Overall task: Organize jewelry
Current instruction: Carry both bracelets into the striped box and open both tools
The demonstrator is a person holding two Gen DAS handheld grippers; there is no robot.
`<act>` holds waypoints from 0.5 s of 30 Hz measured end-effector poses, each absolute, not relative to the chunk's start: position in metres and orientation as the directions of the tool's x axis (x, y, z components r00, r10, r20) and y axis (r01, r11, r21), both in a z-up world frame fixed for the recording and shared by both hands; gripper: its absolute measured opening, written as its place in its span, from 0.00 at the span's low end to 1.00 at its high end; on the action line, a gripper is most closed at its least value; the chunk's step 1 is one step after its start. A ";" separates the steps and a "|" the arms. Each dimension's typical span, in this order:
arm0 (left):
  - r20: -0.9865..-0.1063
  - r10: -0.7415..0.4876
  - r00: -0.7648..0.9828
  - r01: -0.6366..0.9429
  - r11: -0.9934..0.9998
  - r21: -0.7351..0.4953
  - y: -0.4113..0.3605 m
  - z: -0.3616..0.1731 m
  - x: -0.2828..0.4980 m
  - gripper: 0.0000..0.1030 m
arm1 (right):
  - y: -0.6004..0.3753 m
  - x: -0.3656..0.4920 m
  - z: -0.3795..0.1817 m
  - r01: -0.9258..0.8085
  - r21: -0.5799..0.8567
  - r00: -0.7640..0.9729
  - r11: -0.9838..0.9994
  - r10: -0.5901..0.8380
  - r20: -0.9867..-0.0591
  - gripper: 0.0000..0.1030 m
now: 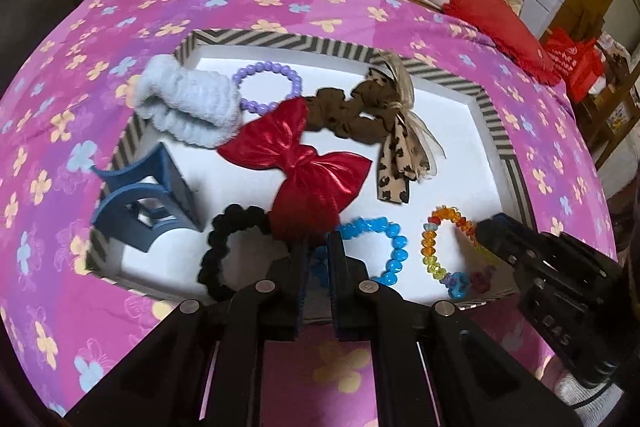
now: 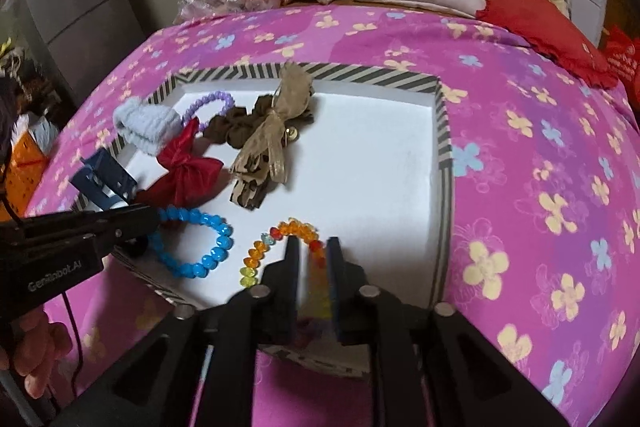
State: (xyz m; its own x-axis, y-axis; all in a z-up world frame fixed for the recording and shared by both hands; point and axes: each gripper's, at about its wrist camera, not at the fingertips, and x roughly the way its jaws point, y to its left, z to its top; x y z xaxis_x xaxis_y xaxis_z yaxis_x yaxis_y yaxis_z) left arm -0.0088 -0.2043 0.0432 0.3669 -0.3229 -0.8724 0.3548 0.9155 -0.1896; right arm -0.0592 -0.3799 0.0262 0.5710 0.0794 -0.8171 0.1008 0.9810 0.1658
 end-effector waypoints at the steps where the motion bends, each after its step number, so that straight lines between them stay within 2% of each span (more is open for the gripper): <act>1: -0.871 -0.320 0.373 0.354 0.917 -0.186 -0.202 0.045 -0.011 0.12 | -0.381 -0.063 0.030 0.106 0.171 0.579 0.979 0.079 -0.811 0.31; 2: -0.869 -0.319 0.377 0.355 0.917 -0.183 -0.201 0.047 -0.012 0.17 | -0.381 -0.066 0.033 0.109 0.173 0.585 0.979 0.078 -0.807 0.34; 5: -0.861 -0.317 0.398 0.365 0.916 -0.169 -0.196 0.054 -0.022 0.28 | -0.379 -0.079 0.042 0.103 0.178 0.607 0.979 0.080 -0.791 0.35; 15: -0.819 -0.269 0.507 0.348 0.933 -0.091 -0.176 0.072 -0.067 0.31 | -0.353 -0.140 0.071 0.086 0.183 0.687 0.979 0.075 -0.723 0.52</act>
State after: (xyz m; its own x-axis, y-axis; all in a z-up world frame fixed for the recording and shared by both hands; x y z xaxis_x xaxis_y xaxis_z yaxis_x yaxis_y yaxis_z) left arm -0.0667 -0.1763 0.0715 0.5066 -0.2687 -0.8192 0.3481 0.9330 -0.0908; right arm -0.1399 -0.3529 0.0713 0.6870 0.0747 -0.7228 0.0859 0.9794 0.1829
